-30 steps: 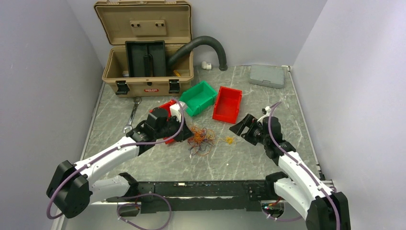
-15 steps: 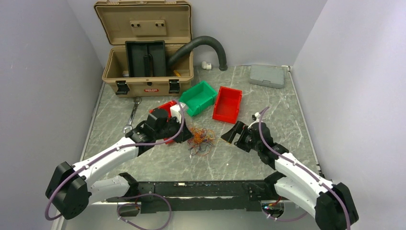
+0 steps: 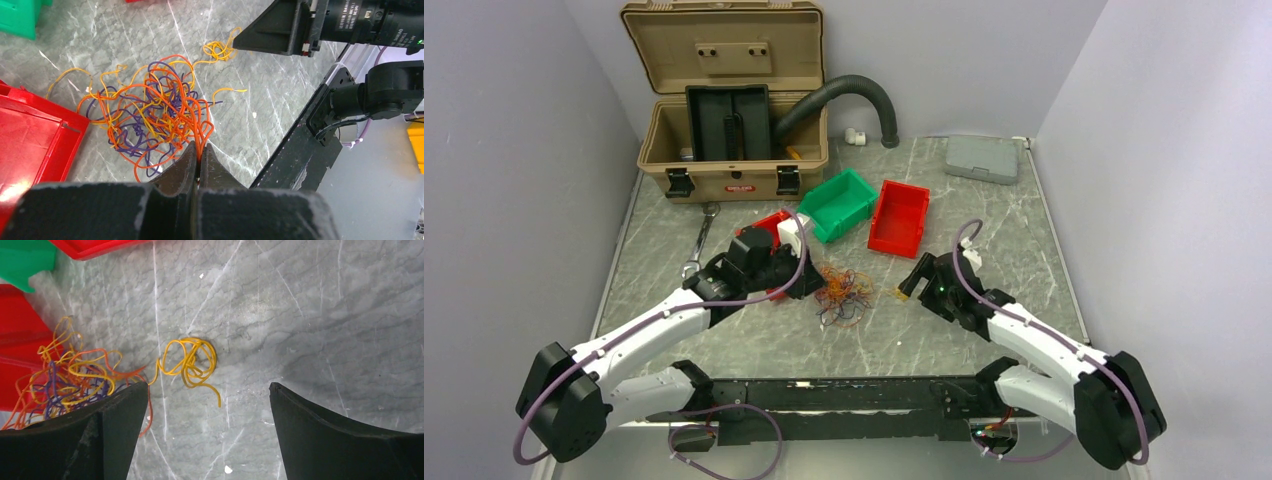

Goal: Untangle the cables

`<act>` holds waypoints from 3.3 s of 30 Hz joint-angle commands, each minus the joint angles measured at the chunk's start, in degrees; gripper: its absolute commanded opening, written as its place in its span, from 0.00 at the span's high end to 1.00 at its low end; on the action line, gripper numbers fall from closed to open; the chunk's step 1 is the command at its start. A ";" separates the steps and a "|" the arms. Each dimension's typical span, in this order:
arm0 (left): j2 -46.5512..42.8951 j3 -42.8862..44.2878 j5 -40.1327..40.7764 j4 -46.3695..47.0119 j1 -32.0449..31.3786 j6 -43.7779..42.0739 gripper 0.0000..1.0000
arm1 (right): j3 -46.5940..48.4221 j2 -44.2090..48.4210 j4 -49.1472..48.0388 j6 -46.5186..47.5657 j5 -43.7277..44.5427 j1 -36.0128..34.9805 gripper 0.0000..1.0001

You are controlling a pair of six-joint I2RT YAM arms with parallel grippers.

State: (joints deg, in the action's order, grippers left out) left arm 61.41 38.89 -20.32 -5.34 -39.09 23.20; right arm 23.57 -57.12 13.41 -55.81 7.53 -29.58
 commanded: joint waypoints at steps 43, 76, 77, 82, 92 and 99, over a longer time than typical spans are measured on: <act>-4.84 3.05 24.10 -12.93 0.14 3.92 1.00 | 15.07 11.29 25.72 3.38 35.30 13.10 0.98; -2.48 1.82 21.66 -10.26 -0.04 4.02 0.99 | 23.98 23.38 19.93 19.08 34.47 13.28 1.00; -2.06 0.99 17.33 -7.60 -0.29 3.58 0.96 | 23.21 24.23 17.18 21.32 28.09 13.32 1.00; 0.61 1.75 11.01 0.13 -2.95 0.09 0.48 | 24.99 22.98 14.15 24.15 9.95 13.28 1.00; 11.21 13.18 3.38 7.43 -7.12 -4.52 0.01 | 34.73 19.26 13.12 23.63 -3.18 13.25 1.00; 18.32 17.27 -2.24 19.54 -8.32 -6.12 0.01 | 40.52 15.79 15.66 22.60 -6.45 13.33 1.00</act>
State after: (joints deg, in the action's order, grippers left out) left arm 75.61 53.12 -16.82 3.64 -47.09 18.90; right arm 60.69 -39.81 29.87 -33.17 5.41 -16.36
